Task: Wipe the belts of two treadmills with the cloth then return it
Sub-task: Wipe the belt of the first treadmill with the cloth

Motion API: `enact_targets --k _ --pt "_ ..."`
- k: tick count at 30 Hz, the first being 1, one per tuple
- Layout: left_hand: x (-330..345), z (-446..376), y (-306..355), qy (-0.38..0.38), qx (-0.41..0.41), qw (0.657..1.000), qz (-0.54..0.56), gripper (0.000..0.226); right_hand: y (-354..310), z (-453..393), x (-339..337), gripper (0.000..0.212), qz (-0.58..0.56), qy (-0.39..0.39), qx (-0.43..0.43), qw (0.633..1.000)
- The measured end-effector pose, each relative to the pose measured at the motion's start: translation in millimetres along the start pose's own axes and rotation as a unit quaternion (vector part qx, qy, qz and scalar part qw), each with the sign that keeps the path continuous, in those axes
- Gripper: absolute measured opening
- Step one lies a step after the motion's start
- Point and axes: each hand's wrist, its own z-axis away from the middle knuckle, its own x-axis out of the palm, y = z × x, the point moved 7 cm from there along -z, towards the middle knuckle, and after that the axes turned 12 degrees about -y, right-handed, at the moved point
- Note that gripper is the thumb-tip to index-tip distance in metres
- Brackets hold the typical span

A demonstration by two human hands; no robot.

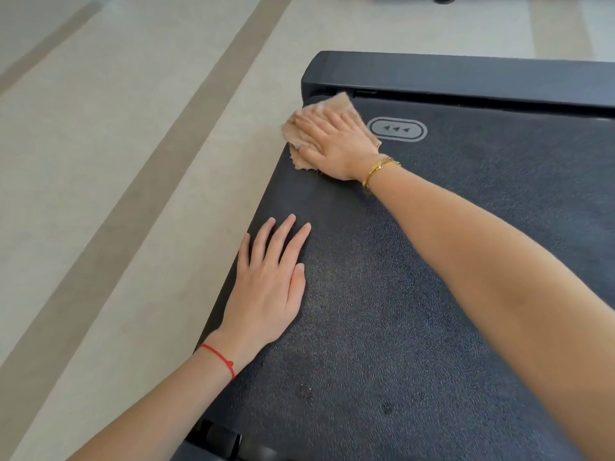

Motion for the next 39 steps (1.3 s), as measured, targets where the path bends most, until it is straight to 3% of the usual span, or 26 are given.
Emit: enact_targets --k 3,5,15,19,22,28,34,36,39 --pt "-1 0 0 0.006 0.003 1.0 -0.004 0.056 37 -6 -9 0.064 -0.03 0.013 0.104 0.994" --pt "-1 0 -1 0.009 0.002 1.0 -0.004 0.055 41 -2 -8 0.063 -0.042 0.011 0.129 0.991" --pt "-1 1 0 0.01 0.002 1.0 -0.01 0.056 38 141 33 0.061 -0.039 0.029 0.082 0.995" --pt "-1 1 1 0.009 -0.003 1.0 -0.018 0.057 107 134 18 0.062 -0.063 0.03 0.204 0.976" --pt "-3 0 3 0.005 -0.011 1.0 -0.027 0.058 115 97 5 0.06 -0.086 0.034 0.24 0.966" --pt "-6 1 2 0.008 -0.005 1.0 -0.019 0.059 41 70 11 0.056 -0.098 0.025 0.135 0.986" --pt "-6 2 1 0.023 0.011 1.0 -0.005 0.056 -7 166 48 0.059 -0.053 0.02 0.005 0.998" --pt "-5 2 0 0.026 0.014 1.0 0.004 0.055 18 201 54 0.06 -0.049 0.032 0.041 0.997" --pt "-2 2 0 0.025 0.014 1.0 0.003 0.052 80 231 47 0.059 -0.081 0.036 0.192 0.977"
